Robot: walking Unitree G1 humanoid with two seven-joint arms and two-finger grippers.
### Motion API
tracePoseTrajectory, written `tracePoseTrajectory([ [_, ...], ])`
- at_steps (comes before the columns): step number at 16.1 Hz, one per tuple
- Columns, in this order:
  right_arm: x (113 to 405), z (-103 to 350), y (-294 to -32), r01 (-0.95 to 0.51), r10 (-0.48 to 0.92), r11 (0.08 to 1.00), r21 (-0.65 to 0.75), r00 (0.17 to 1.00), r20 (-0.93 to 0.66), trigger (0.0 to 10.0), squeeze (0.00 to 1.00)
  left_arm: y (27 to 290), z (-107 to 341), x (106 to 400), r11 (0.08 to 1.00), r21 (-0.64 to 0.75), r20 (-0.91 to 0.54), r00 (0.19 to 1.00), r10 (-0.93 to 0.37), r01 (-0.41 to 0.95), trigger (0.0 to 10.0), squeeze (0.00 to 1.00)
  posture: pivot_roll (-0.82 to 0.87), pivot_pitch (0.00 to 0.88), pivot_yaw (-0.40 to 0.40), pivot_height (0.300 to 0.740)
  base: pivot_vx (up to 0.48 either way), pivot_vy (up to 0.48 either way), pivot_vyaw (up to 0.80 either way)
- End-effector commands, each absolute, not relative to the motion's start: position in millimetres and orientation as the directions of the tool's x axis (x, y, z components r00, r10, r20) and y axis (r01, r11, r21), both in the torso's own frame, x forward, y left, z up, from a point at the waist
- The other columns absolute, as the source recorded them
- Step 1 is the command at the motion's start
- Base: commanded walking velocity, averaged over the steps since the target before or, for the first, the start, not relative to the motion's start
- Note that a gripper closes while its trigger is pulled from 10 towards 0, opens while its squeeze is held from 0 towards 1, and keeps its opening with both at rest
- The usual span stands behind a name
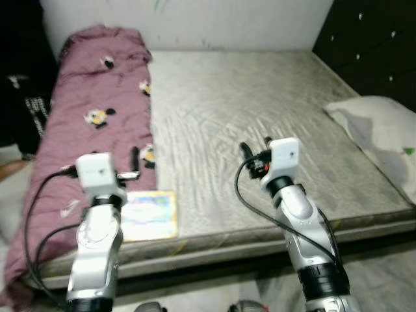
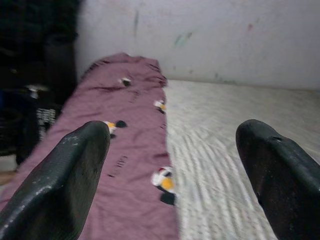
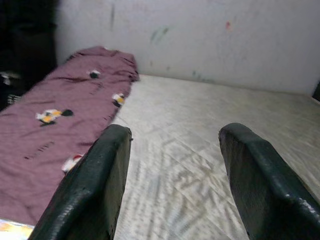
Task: Clean up the room
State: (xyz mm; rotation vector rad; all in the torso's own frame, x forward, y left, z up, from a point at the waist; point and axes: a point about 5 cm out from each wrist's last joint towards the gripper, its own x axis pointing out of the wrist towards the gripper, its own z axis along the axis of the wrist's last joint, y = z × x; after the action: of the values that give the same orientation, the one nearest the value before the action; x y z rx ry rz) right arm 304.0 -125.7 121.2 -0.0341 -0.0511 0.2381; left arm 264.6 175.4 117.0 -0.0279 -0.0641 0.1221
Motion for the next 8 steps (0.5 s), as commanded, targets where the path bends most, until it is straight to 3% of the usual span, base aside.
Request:
tracePoseTrajectory([
  [1, 303.0, 121.5, -137.0, -0.204, 0.206, 0.978, -0.047, 0.978, 0.042, 10.0, 0.0, 167.2, 120.6, 264.7, 0.995, -0.043, 0.075, 0.992, 0.097, -0.094, 10.0, 0.0, -0.03, 0.008, -0.029, 0.74, 0.0, 0.431, 0.0],
  [8, 302.7, 121.5, -136.4, -0.204, 0.206, 0.978, -0.044, 0.978, 0.036, 10.0, 0.0, 168.6, 121.3, 264.3, 0.995, -0.05, 0.071, 0.993, 0.092, -0.089, 10.0, 0.0, -0.03, 0.014, -0.027, 0.74, 0.0, 0.431, 0.0],
])
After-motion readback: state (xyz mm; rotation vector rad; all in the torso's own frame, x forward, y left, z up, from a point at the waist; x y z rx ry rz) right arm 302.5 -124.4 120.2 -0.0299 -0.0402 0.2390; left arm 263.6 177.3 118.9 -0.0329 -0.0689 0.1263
